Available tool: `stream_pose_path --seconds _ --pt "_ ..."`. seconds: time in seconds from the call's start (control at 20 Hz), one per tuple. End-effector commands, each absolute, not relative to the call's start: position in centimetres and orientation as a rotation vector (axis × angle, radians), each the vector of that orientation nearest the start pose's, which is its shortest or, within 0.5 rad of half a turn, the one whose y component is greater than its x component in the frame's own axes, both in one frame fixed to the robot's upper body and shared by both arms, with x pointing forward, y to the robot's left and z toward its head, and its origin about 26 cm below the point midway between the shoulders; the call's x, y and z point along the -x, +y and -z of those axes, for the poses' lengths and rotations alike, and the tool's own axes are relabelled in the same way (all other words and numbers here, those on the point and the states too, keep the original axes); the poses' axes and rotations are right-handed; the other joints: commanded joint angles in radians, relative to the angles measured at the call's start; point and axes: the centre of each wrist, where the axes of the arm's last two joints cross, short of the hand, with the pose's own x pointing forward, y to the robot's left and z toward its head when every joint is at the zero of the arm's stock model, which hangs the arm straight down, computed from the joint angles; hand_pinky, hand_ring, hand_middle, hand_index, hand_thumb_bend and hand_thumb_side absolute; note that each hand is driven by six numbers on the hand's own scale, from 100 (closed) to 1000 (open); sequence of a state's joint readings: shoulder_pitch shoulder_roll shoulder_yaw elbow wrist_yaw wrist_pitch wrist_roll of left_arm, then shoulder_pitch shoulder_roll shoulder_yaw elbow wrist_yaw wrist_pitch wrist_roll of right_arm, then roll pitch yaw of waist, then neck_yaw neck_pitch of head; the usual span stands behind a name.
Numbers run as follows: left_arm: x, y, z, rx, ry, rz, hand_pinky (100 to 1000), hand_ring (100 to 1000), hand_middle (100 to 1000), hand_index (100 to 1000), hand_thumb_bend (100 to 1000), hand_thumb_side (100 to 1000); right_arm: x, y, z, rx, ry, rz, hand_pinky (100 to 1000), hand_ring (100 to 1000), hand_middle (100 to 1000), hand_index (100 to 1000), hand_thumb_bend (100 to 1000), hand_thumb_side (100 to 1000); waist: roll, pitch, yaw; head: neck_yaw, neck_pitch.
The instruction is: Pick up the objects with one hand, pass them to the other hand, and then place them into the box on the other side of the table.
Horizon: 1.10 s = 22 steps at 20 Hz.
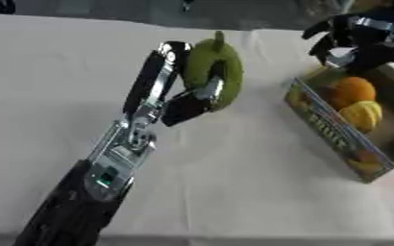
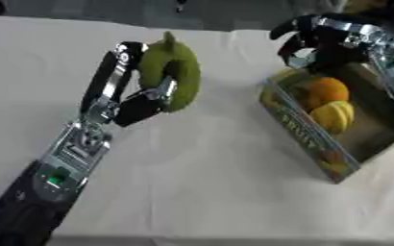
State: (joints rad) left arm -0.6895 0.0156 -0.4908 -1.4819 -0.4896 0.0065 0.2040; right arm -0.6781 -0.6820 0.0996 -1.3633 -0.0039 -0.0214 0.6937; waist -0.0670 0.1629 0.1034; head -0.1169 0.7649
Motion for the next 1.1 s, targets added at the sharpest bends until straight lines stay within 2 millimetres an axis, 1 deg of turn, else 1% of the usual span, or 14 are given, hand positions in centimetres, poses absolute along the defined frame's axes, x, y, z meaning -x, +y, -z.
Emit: stream_pose_path --seconds 0.05,0.25,0.5,0.6,0.9,1.1 --pt "-35.2 2.9 -16.9 -0.202 -2.323 0.834 458 458 383 307 100 480 -40.4 -34.1 -25.0 0.133 -1.648 -1.25 827 726 835 846 100 100 -0.013 -0.006 0.0 -0.008 0.005" --pt "-35.0 2.5 -17.2 -0.235 -2.355 0.886 463 461 386 308 100 462 -40.0 -33.3 -25.7 0.104 -1.673 -1.279 826 716 830 843 100 113 -0.012 -0.001 0.001 -0.022 0.005" --pt "-34.7 2.0 -17.4 -0.255 -2.374 0.938 465 462 387 308 100 454 -39.5 -32.6 -26.4 0.073 -1.691 -1.305 828 716 829 842 100 140 -0.015 0.006 0.0 -0.07 0.005" --pt "-34.7 1.8 -17.4 -0.261 -2.377 0.952 466 462 388 308 100 449 -39.3 -32.4 -26.4 0.059 -1.69 -1.314 831 718 830 844 100 150 -0.017 0.007 -0.001 -0.08 0.005" --pt "-34.9 1.6 -17.3 -0.297 -2.382 0.997 468 463 389 320 100 417 -38.6 -31.6 -27.0 -0.029 -1.683 -1.351 837 719 831 853 100 147 -0.025 0.01 -0.005 -0.079 0.005" --pt "-35.0 1.3 -17.3 -0.321 -2.393 1.012 471 465 390 321 100 401 -38.3 -31.1 -27.3 -0.077 -1.676 -1.365 841 723 835 857 100 141 -0.027 0.011 -0.004 -0.07 0.005"
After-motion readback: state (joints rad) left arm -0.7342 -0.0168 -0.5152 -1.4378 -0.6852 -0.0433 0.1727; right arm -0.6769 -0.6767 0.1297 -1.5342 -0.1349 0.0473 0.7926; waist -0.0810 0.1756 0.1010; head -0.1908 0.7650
